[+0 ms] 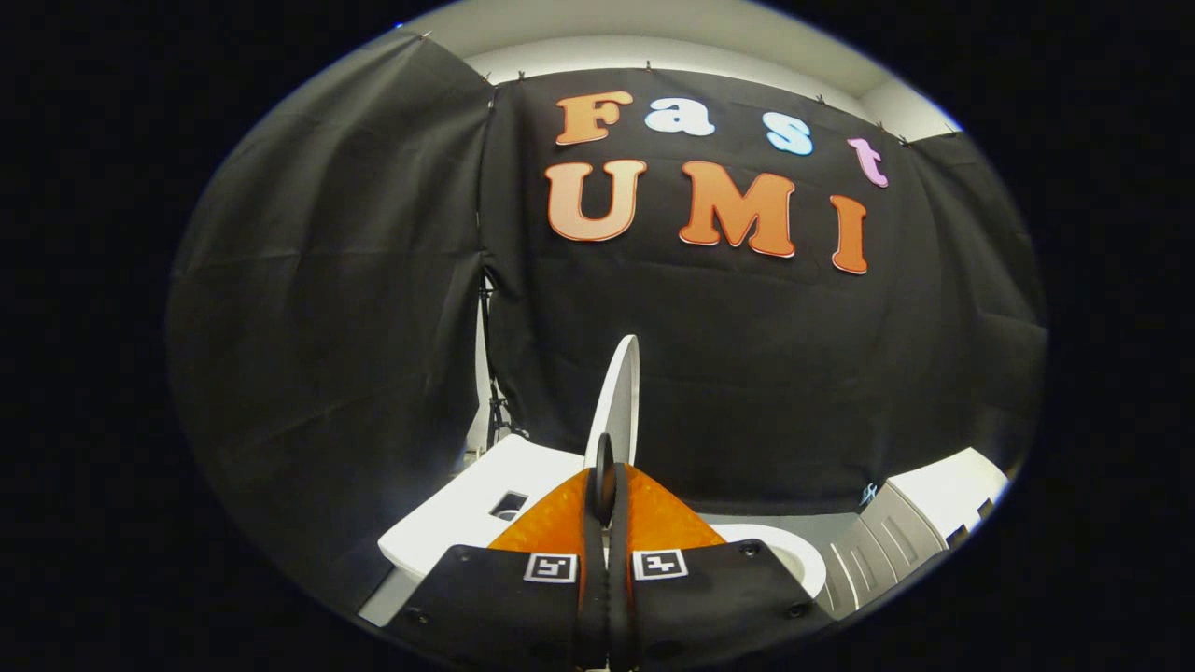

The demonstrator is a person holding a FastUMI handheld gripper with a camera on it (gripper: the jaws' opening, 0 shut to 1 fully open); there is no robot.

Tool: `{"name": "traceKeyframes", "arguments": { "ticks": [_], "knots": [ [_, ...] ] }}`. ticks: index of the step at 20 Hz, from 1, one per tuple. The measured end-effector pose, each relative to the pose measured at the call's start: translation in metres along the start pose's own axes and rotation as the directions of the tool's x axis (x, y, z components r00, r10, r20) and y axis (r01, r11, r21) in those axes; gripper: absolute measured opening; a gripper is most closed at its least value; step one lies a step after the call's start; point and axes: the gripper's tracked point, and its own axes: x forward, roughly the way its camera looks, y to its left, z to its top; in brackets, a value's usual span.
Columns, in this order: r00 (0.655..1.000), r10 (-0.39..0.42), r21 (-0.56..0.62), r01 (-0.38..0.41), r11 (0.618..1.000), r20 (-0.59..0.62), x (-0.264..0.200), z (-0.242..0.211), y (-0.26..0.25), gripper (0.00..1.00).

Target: Open the toilet lid.

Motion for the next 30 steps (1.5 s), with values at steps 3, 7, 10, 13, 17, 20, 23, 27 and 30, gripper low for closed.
{"name": "traceKeyframes", "arguments": {
  "ticks": [3,7,10,13,17,20,23,27,30],
  "knots": [
    [0.999,0.049,-0.044,-0.049,0.998,0.002,0.005,0.0,0.034,0.09],
    [0.997,0.079,-0.092,-0.079,0.993,-0.011,0.008,-0.005,0.063,0.09],
    [0.995,0.099,-0.103,-0.1,0.99,-0.016,0.013,-0.004,0.081,0.08],
    [0.996,0.092,-0.132,-0.094,0.987,-0.018,0.013,-0.003,0.089,0.09],
    [0.995,0.102,-0.146,-0.103,0.984,-0.015,0.015,-0.003,0.095,0.12],
    [0.994,0.105,-0.105,-0.104,0.989,0.001,0.013,-0.001,0.091,0.27],
    [0.995,0.095,-0.122,-0.092,0.988,0.019,0.014,0.003,0.086,0.48],
    [0.984,0.169,-0.172,-0.159,0.972,0.047,0.01,0.012,0.107,0.89],
    [0.966,0.242,-0.154,-0.226,0.962,0.092,-0.011,0.035,0.118,0.98]
  ]
}}
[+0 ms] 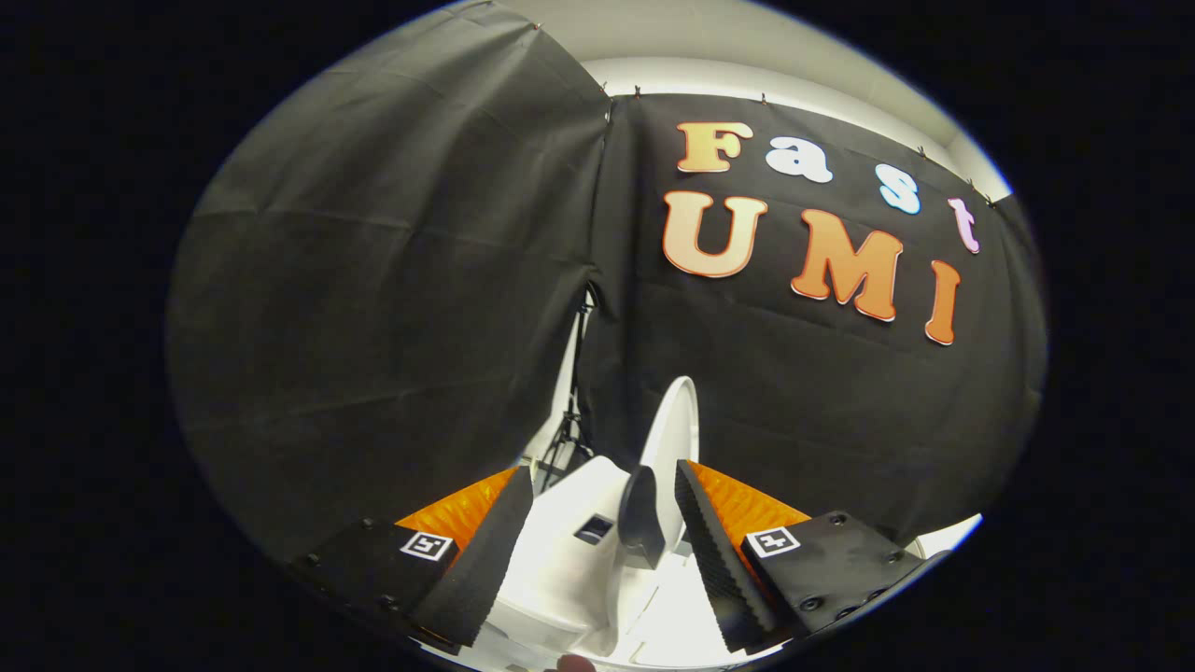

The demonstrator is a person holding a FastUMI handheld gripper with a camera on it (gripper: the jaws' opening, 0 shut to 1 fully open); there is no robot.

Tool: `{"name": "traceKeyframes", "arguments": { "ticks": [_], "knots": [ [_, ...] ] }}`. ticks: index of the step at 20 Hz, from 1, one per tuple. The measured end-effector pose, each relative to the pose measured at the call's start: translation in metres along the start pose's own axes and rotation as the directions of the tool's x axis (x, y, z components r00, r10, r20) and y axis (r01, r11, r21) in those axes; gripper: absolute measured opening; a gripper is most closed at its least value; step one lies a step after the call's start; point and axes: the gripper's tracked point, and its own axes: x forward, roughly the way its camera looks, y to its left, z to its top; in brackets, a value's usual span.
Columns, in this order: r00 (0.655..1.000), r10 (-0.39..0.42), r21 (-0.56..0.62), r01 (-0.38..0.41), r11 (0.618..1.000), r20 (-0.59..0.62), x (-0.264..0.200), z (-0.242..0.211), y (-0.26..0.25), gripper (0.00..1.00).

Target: Open the toilet lid.

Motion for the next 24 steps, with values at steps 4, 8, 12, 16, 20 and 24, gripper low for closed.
{"name": "traceKeyframes", "arguments": {
  "ticks": [4,8,12,16,20,24],
  "knots": [
    [0.991,-0.042,0.051,0.036,0.998,0.124,-0.031,0.049,-0.036,0.98],
    [0.981,-0.137,0.078,0.127,0.989,0.139,-0.063,0.072,-0.102,0.98],
    [0.972,-0.214,0.069,0.208,0.976,0.098,-0.098,0.057,-0.178,0.98],
    [0.944,-0.317,0.005,0.318,0.948,0.096,-0.147,0.041,-0.253,0.98],
    [0.93,-0.358,0.022,0.357,0.934,0.083,-0.187,0.02,-0.293,0.98],
    [0.927,-0.365,0.039,0.363,0.931,0.082,-0.228,-0.014,-0.326,0.98]
  ]
}}
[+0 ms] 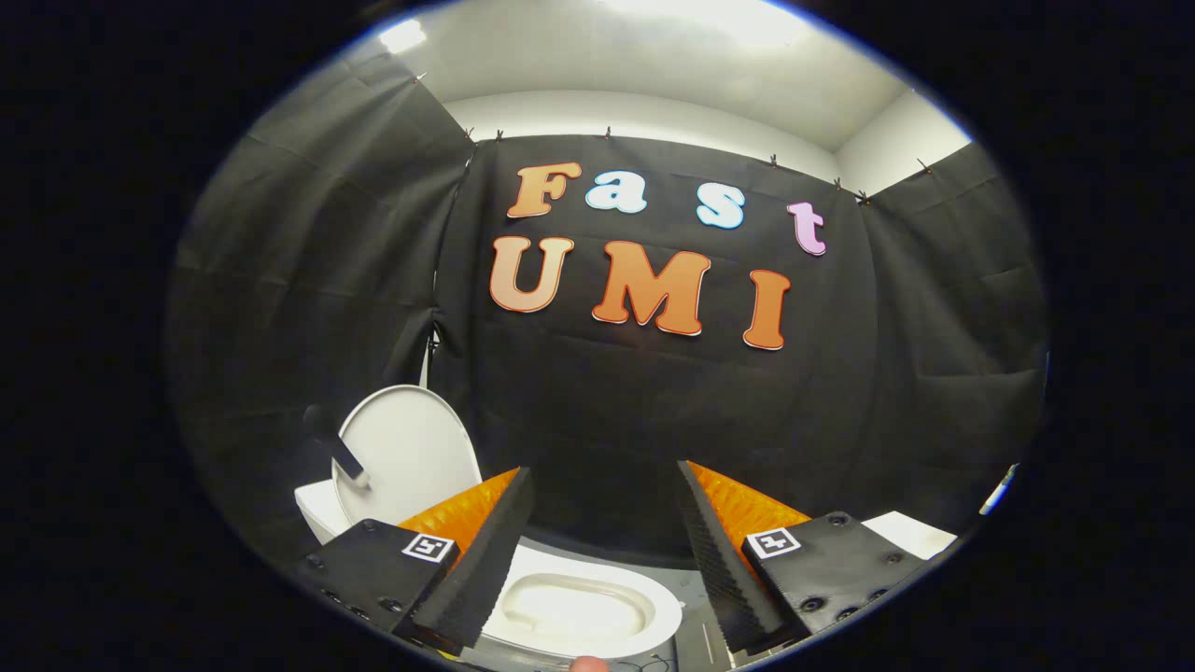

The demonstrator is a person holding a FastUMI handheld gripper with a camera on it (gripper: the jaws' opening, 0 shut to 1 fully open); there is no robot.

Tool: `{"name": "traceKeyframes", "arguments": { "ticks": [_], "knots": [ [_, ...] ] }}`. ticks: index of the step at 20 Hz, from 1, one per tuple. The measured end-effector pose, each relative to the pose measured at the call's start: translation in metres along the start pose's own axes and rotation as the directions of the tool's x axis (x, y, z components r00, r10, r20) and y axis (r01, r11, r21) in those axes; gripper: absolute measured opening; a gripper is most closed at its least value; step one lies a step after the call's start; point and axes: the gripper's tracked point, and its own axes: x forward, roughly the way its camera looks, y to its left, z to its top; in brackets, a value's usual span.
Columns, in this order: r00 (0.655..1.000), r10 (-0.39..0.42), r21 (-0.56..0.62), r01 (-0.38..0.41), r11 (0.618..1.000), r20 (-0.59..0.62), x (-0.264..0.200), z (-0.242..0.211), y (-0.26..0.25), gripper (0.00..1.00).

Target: Open the toilet lid.

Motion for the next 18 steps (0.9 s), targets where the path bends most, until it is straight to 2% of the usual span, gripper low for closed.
{"name": "traceKeyframes", "arguments": {
  "ticks": [3,5,9,18],
  "knots": [
    [1.0,-0.023,0.046,0.023,0.999,0.003,-0.021,-0.018,-0.029,0.98],
    [1.0,0.001,0.064,-0.002,0.998,0.011,-0.036,-0.025,-0.026,0.98],
    [0.999,-0.01,0.035,0.009,0.999,0.034,-0.061,-0.025,-0.032,0.98],
    [0.999,-0.024,0.093,0.021,0.995,0.036,-0.078,-0.025,-0.026,0.98]
  ]
}}
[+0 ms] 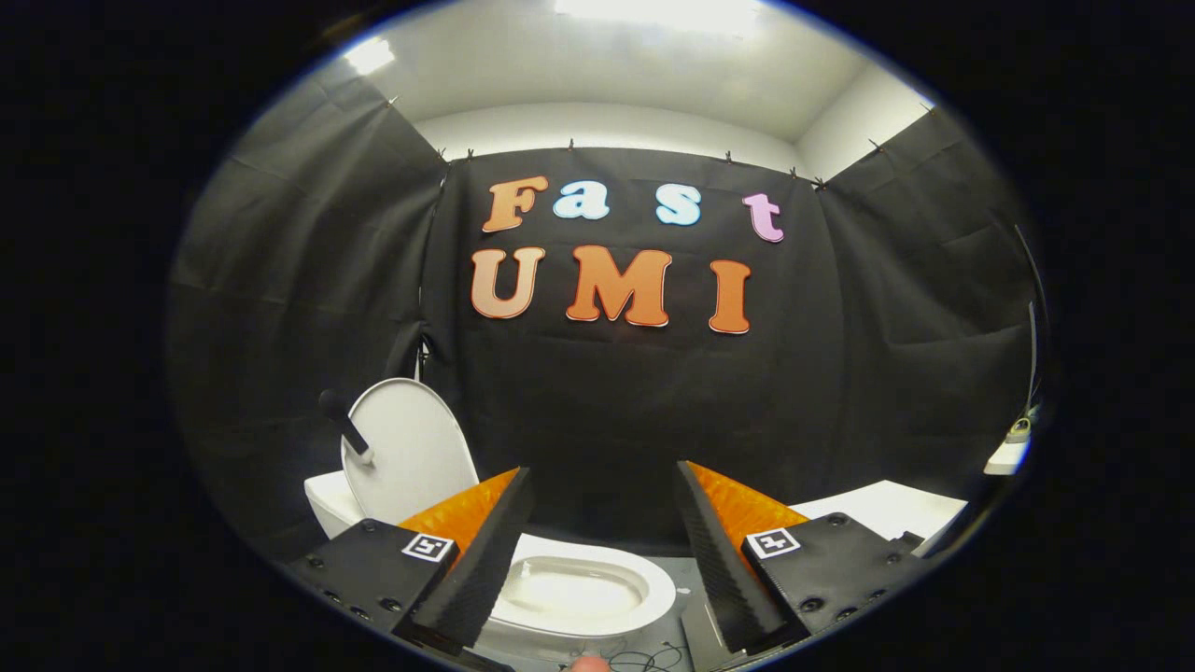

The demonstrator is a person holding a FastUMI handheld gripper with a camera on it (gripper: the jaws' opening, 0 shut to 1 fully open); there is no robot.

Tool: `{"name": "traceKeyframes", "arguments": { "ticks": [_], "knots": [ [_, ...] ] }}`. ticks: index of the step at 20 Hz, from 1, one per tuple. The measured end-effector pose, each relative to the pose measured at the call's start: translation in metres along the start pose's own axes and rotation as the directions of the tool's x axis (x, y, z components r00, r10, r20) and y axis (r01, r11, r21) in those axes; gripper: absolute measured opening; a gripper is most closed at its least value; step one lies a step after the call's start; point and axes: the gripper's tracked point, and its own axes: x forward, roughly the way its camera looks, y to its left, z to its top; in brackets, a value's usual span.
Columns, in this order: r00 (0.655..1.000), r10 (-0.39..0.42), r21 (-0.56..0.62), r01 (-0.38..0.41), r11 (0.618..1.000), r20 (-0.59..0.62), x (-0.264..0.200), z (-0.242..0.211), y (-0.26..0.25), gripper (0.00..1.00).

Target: Open the toilet lid.

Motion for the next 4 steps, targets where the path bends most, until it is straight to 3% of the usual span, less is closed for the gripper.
{"name": "traceKeyframes", "arguments": {
  "ticks": [4],
  "knots": [
    [1.0,0.0,0.001,0.0,1.0,0.017,-0.0051,0.0028,-0.0036,0.98]
  ]
}}
